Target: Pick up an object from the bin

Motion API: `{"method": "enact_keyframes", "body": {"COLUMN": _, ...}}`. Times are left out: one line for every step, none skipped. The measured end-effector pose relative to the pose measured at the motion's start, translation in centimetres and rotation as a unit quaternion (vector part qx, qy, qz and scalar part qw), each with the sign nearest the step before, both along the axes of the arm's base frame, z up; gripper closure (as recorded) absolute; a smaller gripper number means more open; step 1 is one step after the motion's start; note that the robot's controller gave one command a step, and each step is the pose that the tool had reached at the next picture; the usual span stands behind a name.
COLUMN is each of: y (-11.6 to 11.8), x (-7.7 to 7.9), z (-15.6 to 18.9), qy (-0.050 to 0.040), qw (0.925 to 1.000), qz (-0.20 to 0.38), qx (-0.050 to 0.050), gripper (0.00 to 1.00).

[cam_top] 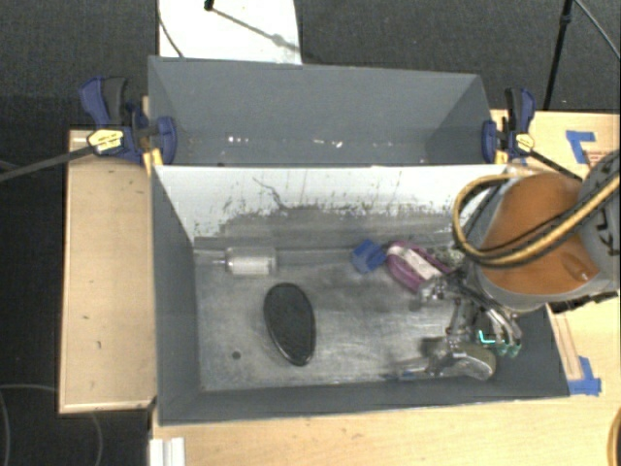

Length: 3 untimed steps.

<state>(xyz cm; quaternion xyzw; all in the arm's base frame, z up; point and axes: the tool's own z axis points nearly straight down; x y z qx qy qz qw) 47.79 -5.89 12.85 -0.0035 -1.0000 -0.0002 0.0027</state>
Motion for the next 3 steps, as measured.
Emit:
{"method": "enact_keyframes", "body": {"y": -1.7, "x": 1.3, "z": -5.7, "qy": -0.0062, "qw": 0.9829, "qz": 0.184, "qx": 0.0, "gripper": 0.0}}
{"method": "enact_keyframes", "body": {"y": -1.6, "x": 1.5, "z": -5.5, "qy": -0.0091, "qw": 0.9826, "qz": 0.186, "qx": -0.001, "gripper": 1.0}}
{"method": "enact_keyframes", "body": {"y": -1.1, "x": 2.0, "z": 10.0, "qy": -0.0075, "qw": 0.9777, "qz": 0.21, "qx": -0.001, "gripper": 1.0}}
